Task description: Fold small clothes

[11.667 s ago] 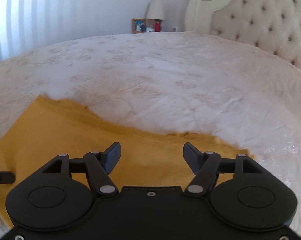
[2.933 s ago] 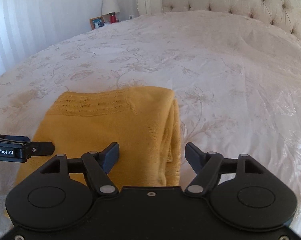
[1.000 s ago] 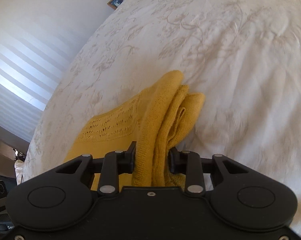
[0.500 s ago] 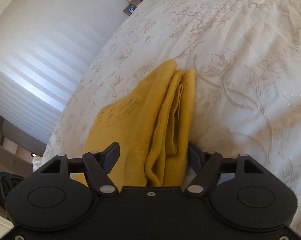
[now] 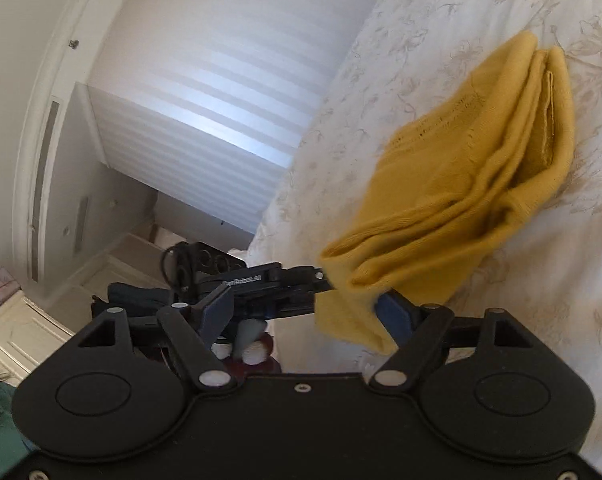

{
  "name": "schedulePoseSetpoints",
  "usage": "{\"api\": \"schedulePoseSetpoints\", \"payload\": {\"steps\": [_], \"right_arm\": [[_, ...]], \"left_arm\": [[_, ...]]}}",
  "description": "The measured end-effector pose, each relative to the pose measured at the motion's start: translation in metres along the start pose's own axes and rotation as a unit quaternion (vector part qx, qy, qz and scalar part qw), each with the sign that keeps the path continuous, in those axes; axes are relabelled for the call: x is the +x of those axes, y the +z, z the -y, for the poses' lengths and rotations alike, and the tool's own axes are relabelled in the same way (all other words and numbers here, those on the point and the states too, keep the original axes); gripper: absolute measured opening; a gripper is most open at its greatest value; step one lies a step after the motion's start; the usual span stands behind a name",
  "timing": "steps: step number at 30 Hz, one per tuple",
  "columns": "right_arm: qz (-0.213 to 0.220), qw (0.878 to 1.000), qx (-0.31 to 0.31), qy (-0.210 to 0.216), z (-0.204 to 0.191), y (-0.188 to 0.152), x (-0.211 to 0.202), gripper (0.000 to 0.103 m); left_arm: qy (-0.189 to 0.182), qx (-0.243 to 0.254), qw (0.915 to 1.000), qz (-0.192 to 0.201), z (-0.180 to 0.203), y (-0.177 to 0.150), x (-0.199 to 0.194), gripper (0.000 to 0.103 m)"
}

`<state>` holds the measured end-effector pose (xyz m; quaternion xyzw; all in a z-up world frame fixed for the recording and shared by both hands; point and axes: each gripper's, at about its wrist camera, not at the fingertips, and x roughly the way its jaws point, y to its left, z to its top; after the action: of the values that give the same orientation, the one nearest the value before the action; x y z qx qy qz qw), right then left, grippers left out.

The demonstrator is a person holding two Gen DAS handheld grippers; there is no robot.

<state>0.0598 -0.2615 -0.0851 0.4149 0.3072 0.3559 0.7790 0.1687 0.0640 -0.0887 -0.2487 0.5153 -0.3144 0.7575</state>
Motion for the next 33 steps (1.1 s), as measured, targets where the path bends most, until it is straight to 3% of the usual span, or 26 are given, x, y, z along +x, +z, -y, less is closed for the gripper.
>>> {"api": "schedulePoseSetpoints", "payload": {"steps": [4, 7, 10, 14, 20, 22, 23, 26, 29, 33], "right_arm": [[0.041, 0.997, -0.001, -0.059, -0.007, -0.003, -0.02, 0.083], [0.071, 0.986, -0.007, -0.148, -0.009, -0.004, -0.025, 0.083], [0.087, 0.976, 0.003, -0.2, -0.005, -0.008, -0.026, 0.083], [0.075, 0.968, 0.002, -0.239, 0.001, -0.013, -0.021, 0.083], [0.042, 0.967, 0.019, -0.252, 0.015, -0.03, -0.008, 0.083], [0.039, 0.966, 0.012, -0.255, 0.013, -0.031, 0.001, 0.062], [0.032, 0.964, 0.002, -0.264, 0.01, -0.03, 0.006, 0.02], [0.029, 0.954, -0.05, -0.295, -0.013, -0.03, 0.005, 0.021], [0.009, 0.927, -0.072, -0.368, -0.014, -0.033, 0.0, 0.018], [0.009, 0.925, -0.063, -0.376, -0.008, -0.04, -0.005, 0.019]], "left_arm": [[0.007, -0.001, 0.9999, -0.01, -0.007, -0.005, 0.002, 0.037], [0.021, 0.0, 0.9997, -0.014, -0.013, -0.008, 0.002, 0.038], [0.04, 0.008, 0.999, -0.018, -0.018, -0.011, 0.003, 0.038], [0.056, 0.037, 0.9974, -0.024, -0.02, -0.015, 0.003, 0.038], [0.069, 0.086, 0.9936, -0.026, -0.01, -0.021, -0.001, 0.04], [0.078, 0.107, 0.9909, -0.026, -0.004, -0.024, 0.001, 0.041], [0.082, 0.117, 0.9895, -0.027, -0.001, -0.025, 0.001, 0.041], [0.096, 0.141, 0.985, -0.028, 0.006, -0.028, 0.0, 0.042], [0.111, 0.156, 0.981, -0.03, 0.007, -0.033, -0.001, 0.046], [0.137, 0.197, 0.9703, -0.031, 0.013, -0.042, -0.002, 0.046]]}}
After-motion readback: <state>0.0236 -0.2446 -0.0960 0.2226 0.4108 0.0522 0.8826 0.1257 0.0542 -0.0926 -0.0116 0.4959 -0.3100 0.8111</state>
